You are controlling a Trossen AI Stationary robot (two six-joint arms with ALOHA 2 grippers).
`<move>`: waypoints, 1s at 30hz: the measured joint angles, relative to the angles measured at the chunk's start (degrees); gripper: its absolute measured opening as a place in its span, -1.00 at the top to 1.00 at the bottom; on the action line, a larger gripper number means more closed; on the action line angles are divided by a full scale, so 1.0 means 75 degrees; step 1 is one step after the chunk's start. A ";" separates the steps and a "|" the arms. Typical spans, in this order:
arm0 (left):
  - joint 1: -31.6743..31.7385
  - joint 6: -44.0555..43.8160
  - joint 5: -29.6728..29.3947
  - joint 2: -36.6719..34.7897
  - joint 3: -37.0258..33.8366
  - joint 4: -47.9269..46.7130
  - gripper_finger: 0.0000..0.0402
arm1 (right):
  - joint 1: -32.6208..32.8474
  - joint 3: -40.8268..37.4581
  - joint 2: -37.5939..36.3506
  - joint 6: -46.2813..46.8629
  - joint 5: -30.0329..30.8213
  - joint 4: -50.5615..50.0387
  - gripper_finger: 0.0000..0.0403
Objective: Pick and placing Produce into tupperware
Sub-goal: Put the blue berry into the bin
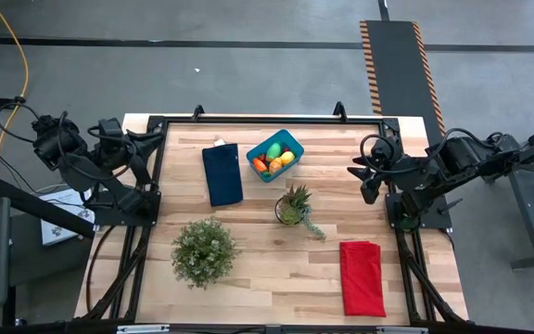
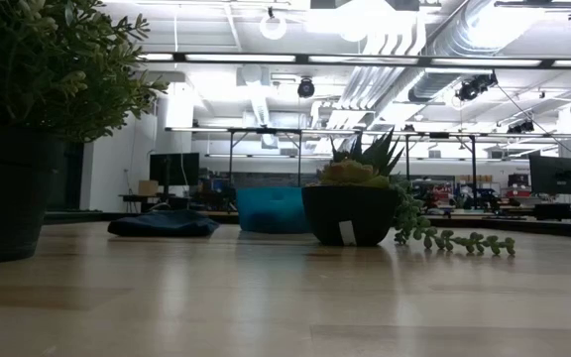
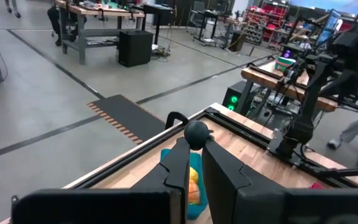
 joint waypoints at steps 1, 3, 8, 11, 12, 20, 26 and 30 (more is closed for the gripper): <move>0.0000 0.0000 -0.0013 0.0000 0.0000 0.0045 0.87 | 0.0000 0.0000 0.0000 -0.0001 0.0000 0.0002 0.31; 0.0000 0.0050 -0.0084 0.0000 -0.0021 0.0274 0.87 | 0.0000 0.0000 0.0000 -0.0027 0.0000 0.0003 0.31; 0.0000 0.0865 -0.0107 0.0006 -0.0460 0.1511 0.86 | 0.0000 0.0000 0.0000 -0.0068 0.0000 0.0003 0.31; 0.0000 0.1172 0.0111 0.0006 -0.0720 0.1992 0.86 | 0.0000 0.0000 0.0000 -0.0142 0.0003 0.0003 0.31; 0.0000 0.1192 0.0128 0.0006 -0.0787 0.2089 0.86 | 0.0000 0.0000 0.0000 -0.0141 0.0003 0.0003 0.31; 0.0006 0.1250 0.0394 0.0026 -0.1322 0.2930 0.85 | 0.0000 0.0000 0.0000 -0.0140 0.0000 0.0003 0.31; 0.0025 0.1531 0.0505 0.0033 -0.1876 0.3813 0.70 | 0.0000 0.0000 0.0000 -0.0140 0.0000 0.0041 0.31; 0.0520 0.1611 0.0882 0.0024 -0.2106 0.4199 0.60 | 0.0000 0.0000 0.0000 -0.0140 -0.0002 0.0070 0.31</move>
